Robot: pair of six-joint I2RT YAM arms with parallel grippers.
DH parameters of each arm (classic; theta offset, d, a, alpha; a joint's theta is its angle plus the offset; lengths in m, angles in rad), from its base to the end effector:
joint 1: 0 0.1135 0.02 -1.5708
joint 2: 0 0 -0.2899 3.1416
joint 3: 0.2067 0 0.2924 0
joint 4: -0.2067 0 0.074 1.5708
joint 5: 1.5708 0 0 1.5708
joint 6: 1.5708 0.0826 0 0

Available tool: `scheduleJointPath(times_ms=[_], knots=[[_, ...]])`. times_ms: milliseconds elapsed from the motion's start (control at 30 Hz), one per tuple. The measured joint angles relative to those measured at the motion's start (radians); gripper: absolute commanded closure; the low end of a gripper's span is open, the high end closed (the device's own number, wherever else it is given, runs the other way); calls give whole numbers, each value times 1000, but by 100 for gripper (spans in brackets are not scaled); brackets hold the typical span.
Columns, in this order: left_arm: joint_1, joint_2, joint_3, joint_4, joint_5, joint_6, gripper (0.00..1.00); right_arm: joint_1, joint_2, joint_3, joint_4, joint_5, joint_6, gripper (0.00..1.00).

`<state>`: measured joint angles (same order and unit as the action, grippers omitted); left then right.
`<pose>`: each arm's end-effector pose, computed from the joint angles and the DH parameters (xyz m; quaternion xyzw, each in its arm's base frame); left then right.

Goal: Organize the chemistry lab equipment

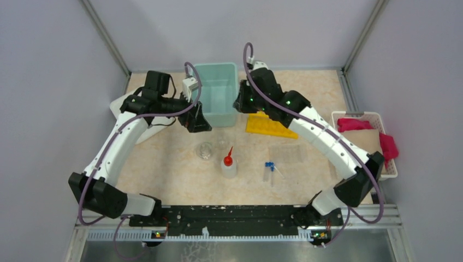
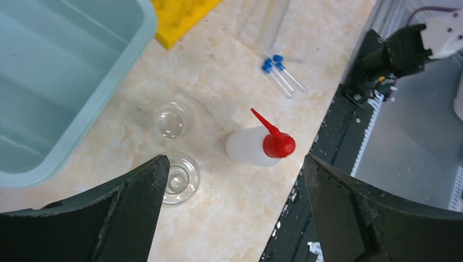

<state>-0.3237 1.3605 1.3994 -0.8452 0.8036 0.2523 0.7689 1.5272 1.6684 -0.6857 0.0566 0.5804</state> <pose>0.2978 -0.1626 0.3733 0.3824 0.7773 -0.3749 0.3301 0.3023 0.2860 0.4218 -0.0681 0.8683 0.2873 0.3986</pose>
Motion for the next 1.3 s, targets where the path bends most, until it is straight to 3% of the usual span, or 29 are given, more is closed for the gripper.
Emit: scheduleJointPath(times_ms=[300,500,733,1300], knots=[[2,108,102,-26,-199,-58,1,-80,-298,-352,-49,521,-38,100],[16,116,117,-32,-258,-76,1,-151,-346,-548,47,695,-39,100],[27,116,135,-43,-293,-76,1,-171,-330,-663,186,761,-47,100],[29,117,142,-62,-290,-82,1,-212,-222,-741,424,766,-107,100]])
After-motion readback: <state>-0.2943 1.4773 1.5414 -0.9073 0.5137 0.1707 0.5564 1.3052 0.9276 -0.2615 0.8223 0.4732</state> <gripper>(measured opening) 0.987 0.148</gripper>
